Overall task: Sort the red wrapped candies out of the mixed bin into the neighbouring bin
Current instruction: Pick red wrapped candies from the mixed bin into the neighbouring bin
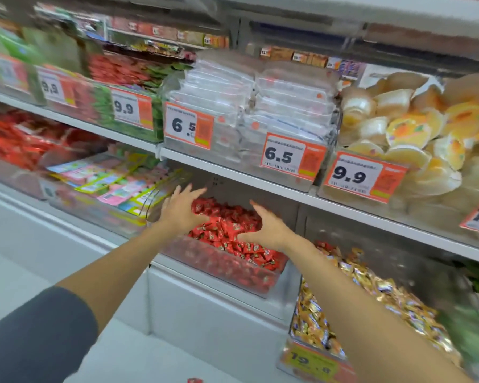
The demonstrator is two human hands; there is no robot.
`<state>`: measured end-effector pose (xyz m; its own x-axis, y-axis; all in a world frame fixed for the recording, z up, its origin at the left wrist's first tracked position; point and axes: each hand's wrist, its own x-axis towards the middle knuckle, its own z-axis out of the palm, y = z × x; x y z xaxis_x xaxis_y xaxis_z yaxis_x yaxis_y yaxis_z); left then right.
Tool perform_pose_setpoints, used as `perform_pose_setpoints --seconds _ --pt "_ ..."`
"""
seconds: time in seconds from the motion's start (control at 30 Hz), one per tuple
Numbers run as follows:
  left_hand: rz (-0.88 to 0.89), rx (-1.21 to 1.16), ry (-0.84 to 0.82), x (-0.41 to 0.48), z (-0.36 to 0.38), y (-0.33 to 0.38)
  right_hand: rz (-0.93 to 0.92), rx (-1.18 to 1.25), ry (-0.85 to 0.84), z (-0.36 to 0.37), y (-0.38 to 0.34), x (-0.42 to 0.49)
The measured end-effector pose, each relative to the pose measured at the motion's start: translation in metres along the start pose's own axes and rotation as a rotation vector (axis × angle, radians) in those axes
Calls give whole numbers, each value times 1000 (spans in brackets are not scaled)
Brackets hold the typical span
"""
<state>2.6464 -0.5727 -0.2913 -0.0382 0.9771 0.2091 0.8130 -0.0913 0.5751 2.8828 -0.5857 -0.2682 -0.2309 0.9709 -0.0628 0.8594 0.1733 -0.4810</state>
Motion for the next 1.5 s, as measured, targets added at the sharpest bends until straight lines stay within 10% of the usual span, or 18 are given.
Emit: perform_pose_setpoints --seconds 0.13,0.33,0.53,0.8,1.17,1.5 --pt "60 -171 206 -46 3 -30 -156 22 159 9 -10 -33" --pt "-191 -251 -20 -159 40 -67 -339 20 196 89 -33 -92" --pt "-526 -275 -280 -214 113 -132 68 125 -306 220 47 -107" --pt "-751 -232 -408 -242 204 -210 379 174 -550 347 132 -95" --pt "-843 -232 -449 -267 242 -265 315 39 -541 473 150 -54" --pt "-872 -210 -439 -265 235 -246 507 154 -459 435 169 -90"
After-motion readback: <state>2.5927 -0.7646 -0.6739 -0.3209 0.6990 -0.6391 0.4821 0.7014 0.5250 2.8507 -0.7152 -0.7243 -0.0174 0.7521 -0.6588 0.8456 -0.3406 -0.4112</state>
